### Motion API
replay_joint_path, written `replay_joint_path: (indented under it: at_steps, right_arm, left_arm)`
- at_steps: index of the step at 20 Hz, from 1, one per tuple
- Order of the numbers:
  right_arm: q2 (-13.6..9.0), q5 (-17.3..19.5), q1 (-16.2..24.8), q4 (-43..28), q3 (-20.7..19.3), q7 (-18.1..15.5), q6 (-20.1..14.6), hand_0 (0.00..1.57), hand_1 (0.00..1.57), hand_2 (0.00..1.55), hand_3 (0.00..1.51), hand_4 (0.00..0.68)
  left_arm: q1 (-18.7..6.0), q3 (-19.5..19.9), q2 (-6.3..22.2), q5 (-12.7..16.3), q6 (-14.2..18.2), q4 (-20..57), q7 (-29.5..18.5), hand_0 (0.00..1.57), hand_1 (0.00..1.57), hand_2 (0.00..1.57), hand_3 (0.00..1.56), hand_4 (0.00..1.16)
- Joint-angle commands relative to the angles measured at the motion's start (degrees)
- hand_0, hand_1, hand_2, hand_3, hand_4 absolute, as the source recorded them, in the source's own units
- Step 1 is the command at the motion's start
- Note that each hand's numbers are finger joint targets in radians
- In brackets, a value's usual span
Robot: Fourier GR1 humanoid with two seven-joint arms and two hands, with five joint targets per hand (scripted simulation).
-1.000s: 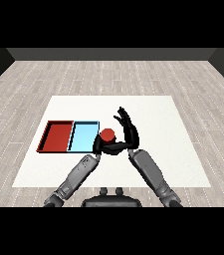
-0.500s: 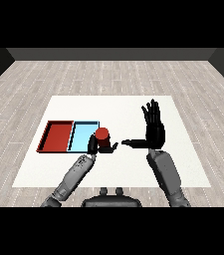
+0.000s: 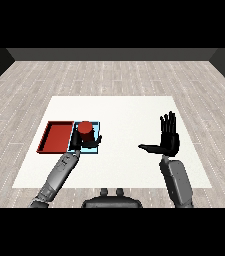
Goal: Pick the red can and put it in the red box
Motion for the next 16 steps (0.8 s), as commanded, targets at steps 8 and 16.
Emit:
replay_joint_path:
  at_steps: [8, 16]
  right_arm:
    - [-0.61, 0.13, 10.04, 8.16, -1.41, -6.07, 6.52, 0.00, 0.00, 0.00, 0.00, 0.000]
    - [-0.05, 1.82, 8.18, 14.23, -2.50, -8.85, 7.06, 0.00, 0.00, 0.00, 0.00, 0.000]
  left_arm:
    - [-6.25, 8.50, 10.03, -6.71, -1.43, 8.36, 7.43, 1.57, 1.57, 1.53, 1.40, 1.12]
    - [-11.56, 17.11, 15.77, -4.73, -8.17, 31.21, 3.77, 1.57, 1.57, 1.55, 1.46, 1.10]
